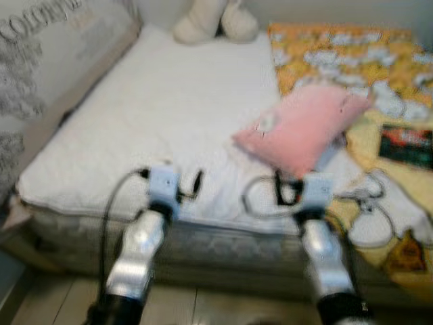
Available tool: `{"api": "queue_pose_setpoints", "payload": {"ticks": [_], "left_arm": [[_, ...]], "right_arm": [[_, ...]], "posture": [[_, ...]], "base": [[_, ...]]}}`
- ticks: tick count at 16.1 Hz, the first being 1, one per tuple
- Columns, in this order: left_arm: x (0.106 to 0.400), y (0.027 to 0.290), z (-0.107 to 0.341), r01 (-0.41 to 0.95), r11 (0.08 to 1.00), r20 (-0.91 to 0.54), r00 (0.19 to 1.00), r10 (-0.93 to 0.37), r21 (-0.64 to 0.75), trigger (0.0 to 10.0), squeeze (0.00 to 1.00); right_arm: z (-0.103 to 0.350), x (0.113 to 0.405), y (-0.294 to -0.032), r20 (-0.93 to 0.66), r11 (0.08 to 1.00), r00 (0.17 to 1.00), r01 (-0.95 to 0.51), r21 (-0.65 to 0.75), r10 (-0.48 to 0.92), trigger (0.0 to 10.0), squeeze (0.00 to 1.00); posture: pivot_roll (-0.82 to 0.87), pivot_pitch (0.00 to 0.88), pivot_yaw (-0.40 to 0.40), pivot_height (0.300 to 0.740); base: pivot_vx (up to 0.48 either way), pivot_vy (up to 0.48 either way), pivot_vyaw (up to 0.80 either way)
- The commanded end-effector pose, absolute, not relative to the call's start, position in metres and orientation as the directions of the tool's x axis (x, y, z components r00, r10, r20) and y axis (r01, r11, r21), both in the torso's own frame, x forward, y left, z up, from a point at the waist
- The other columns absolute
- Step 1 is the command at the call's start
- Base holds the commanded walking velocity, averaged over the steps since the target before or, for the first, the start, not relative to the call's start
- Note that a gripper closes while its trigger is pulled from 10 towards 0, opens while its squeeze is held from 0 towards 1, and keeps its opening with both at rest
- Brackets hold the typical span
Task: Clean up the room
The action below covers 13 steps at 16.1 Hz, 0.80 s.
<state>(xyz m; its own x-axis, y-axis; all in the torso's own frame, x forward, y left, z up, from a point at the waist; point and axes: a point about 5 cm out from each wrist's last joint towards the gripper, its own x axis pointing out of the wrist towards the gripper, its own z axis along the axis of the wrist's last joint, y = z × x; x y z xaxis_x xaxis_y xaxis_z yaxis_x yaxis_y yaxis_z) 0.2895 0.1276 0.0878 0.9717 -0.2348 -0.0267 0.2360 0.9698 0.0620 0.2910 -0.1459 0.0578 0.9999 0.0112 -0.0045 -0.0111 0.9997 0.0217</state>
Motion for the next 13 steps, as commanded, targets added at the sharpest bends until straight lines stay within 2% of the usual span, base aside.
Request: {"api": "queue_pose_setpoints", "payload": {"ticks": [1,7,8,9,13], "left_arm": [[0.29,0.124,0.088,0.24,0.969,-0.029,0.971,-0.239,0.058,10.0,0.0],[0.292,0.123,0.087,0.246,0.969,-0.033,0.969,-0.244,0.032,10.0,0.0],[0.292,0.123,0.084,0.266,0.964,-0.056,0.963,-0.264,0.029,10.0,0.0],[0.292,0.126,0.084,0.26,0.965,-0.057,0.964,-0.259,0.02,10.0,0.0],[0.299,0.133,0.093,0.224,0.974,-0.021,0.974,-0.225,-0.037,10.0,0.0]], "right_arm": [[0.07,0.294,-0.152,0.055,1.0,0.999,0.004,-0.003,-0.004,10.0,0.0],[0.068,0.294,-0.153,0.038,1.0,0.999,0.01,0.014,-0.01,10.0,0.0],[0.059,0.293,-0.157,-0.028,0.995,0.999,0.047,0.088,-0.044,10.0,0.0],[0.057,0.293,-0.158,-0.042,0.993,0.998,0.054,0.103,-0.05,10.0,0.0],[0.066,0.297,-0.156,-0.003,0.996,0.999,0.041,0.078,-0.041,10.0,0.0]], "posture": [[-0.06,0.0,0.055,0.74],[-0.07,0.0,0.054,0.74],[-0.07,0.0,0.053,0.74],[-0.06,0.0,0.052,0.74],[-0.06,0.0,0.051,0.74]], "base": [[0.247,-0.409,0.0],[0.294,-0.376,0.0],[0.0,0.0,0.0],[0.0,0.0,0.0],[0.467,0.0,0.0]]}}
